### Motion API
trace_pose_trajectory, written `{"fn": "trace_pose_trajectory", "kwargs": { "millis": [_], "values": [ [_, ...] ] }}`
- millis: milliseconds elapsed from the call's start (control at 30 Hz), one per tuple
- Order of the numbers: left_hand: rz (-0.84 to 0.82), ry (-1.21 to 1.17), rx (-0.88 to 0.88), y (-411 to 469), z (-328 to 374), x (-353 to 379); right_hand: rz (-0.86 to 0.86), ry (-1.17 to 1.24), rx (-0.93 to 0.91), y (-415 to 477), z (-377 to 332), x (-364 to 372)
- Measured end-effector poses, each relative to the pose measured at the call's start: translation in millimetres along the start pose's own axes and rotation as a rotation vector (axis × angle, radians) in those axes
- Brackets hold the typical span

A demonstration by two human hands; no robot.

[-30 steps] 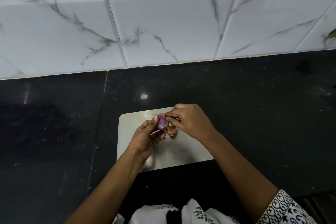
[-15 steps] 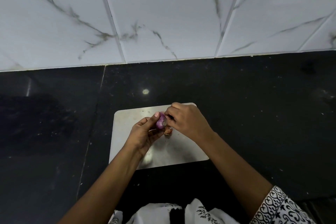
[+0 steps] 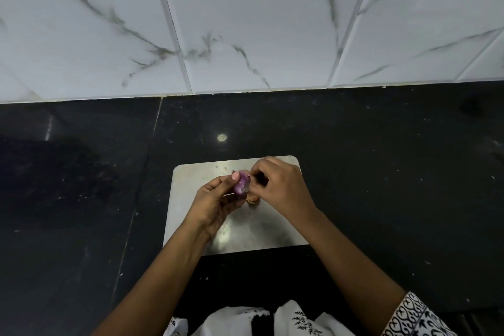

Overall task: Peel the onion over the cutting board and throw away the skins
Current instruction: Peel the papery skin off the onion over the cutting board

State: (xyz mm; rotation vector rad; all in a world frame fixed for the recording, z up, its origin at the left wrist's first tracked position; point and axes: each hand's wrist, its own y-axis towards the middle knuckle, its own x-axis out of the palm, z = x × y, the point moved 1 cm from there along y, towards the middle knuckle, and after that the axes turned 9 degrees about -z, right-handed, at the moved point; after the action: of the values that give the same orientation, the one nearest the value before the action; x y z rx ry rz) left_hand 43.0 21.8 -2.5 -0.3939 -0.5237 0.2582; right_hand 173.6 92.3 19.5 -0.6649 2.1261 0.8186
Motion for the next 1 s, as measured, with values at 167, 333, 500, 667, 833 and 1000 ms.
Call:
{"fn": "trace_pose_trajectory", "kwargs": {
  "millis": [167, 333, 500, 667, 833, 1000],
  "values": [
    [-0.026, 0.020, 0.010, 2.7, 5.1, -4.6, -0.043, 0.244, 0.269, 5.7, -2.7, -2.3],
    [-0.073, -0.008, -0.010, 5.2, 9.4, -5.8, -0.129, 0.690, 0.582, 15.2, -1.1, -5.9],
    [-0.052, -0.138, -0.081, 6.1, 11.4, -9.8, -0.101, 0.793, 0.776, 21.0, 17.9, -14.2],
    [-0.015, -0.199, -0.109, 10.0, 7.4, -17.8, -0.515, 0.538, 0.671, 15.5, 19.4, -7.6],
    [-0.001, -0.238, -0.123, 8.9, -0.1, -18.0, -0.422, 0.410, 0.542, 8.5, 13.6, 5.0],
    [0.014, -0.238, -0.127, 8.2, -3.4, -15.3, -0.259, 0.427, 0.501, 2.2, 8.6, 7.1]
  ]
}}
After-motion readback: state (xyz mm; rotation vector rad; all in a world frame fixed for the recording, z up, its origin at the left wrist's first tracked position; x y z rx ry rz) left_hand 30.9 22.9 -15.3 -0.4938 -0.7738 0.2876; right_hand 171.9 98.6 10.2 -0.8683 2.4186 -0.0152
